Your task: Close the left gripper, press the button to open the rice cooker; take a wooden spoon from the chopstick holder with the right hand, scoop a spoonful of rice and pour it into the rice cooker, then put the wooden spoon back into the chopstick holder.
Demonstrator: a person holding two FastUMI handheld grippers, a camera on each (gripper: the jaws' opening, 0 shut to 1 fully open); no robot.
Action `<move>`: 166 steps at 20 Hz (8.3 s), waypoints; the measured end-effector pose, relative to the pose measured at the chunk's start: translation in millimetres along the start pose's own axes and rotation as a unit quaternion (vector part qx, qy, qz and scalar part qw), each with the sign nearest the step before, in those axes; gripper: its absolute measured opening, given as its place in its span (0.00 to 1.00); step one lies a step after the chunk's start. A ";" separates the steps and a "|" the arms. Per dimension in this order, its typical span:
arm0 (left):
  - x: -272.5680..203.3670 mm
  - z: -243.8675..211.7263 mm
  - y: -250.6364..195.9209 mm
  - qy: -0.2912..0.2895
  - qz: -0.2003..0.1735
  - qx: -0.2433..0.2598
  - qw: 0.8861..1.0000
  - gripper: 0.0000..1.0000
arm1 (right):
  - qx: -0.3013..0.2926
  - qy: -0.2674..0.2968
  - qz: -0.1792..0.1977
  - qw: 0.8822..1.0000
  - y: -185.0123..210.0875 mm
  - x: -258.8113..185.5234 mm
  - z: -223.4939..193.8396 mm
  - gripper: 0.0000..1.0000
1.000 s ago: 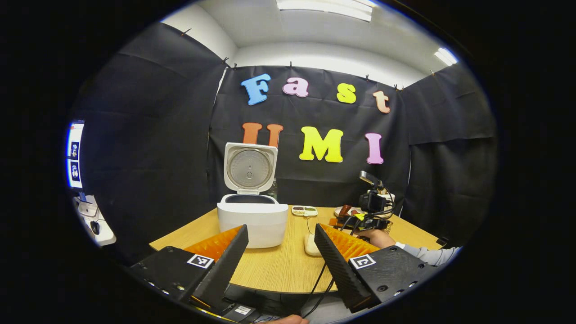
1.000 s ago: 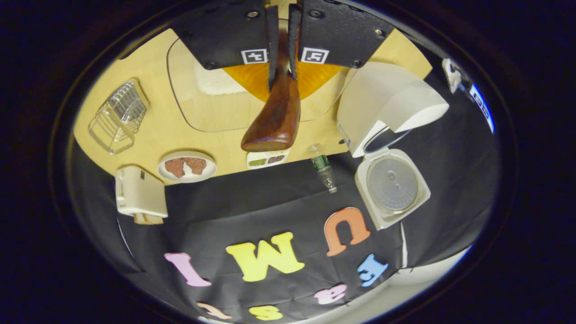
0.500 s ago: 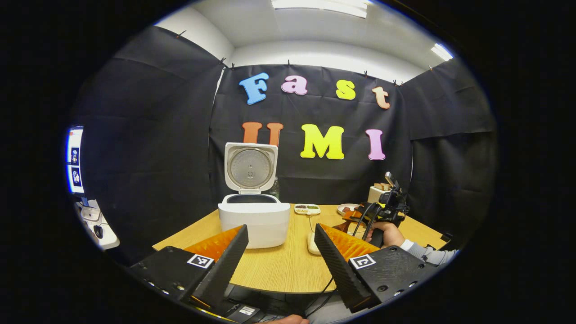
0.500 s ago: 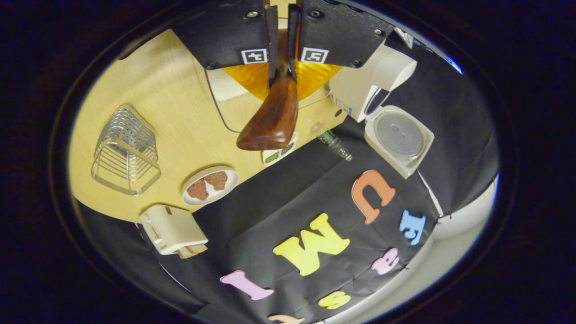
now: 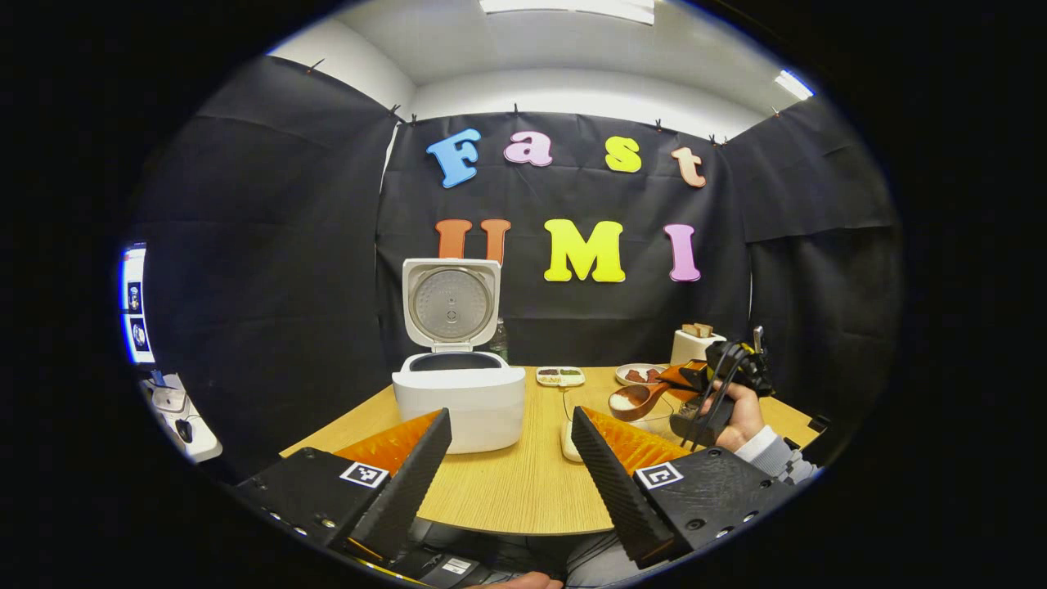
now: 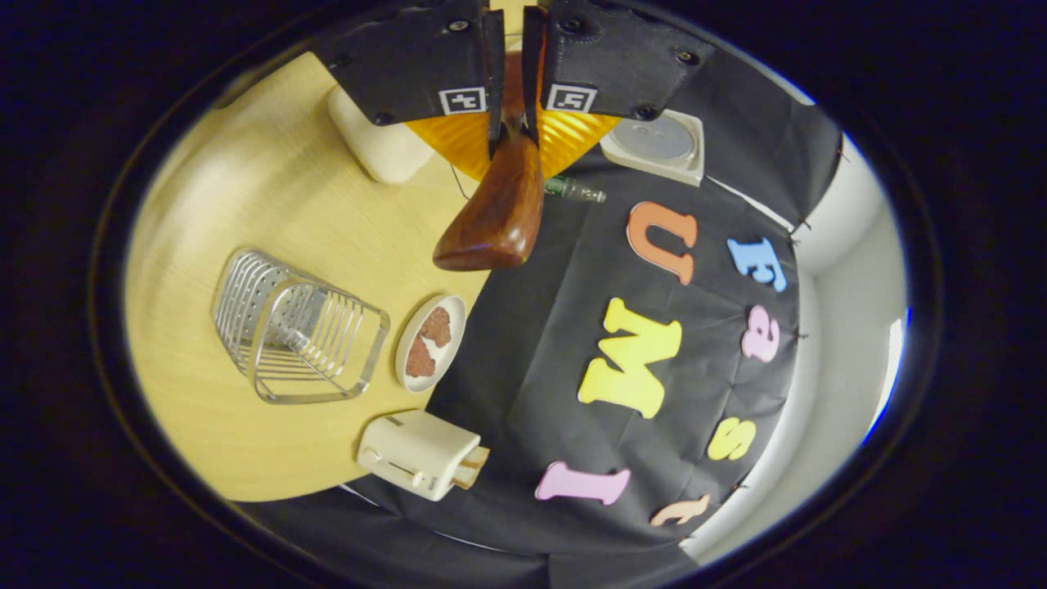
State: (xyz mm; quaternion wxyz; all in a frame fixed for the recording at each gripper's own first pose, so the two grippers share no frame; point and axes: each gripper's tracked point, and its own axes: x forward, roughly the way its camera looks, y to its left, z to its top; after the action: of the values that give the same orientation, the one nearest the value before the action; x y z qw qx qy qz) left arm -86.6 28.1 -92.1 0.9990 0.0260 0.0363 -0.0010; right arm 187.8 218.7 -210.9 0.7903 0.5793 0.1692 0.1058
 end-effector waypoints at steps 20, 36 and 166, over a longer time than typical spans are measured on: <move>-19.1 9.0 70.0 -0.018 0.039 0.008 0.999 0.94 | 0.008 0.097 0.056 0.994 138.9 41.9 -85.9 0.13; -13.7 -17.1 118.9 0.008 0.076 -0.008 0.997 0.94 | -0.378 0.085 0.027 0.921 224.7 206.2 -220.0 0.14; 371.5 111.4 153.8 0.137 0.119 -0.024 0.983 0.95 | -0.582 -0.094 -0.012 0.808 69.2 -231.1 42.8 0.94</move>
State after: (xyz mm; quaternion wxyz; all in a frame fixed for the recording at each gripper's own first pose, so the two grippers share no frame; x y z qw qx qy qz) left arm 292.6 175.9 -0.2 0.9779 0.0058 0.1691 0.1224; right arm -6.2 118.4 -100.0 0.9927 0.0156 0.0076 0.1196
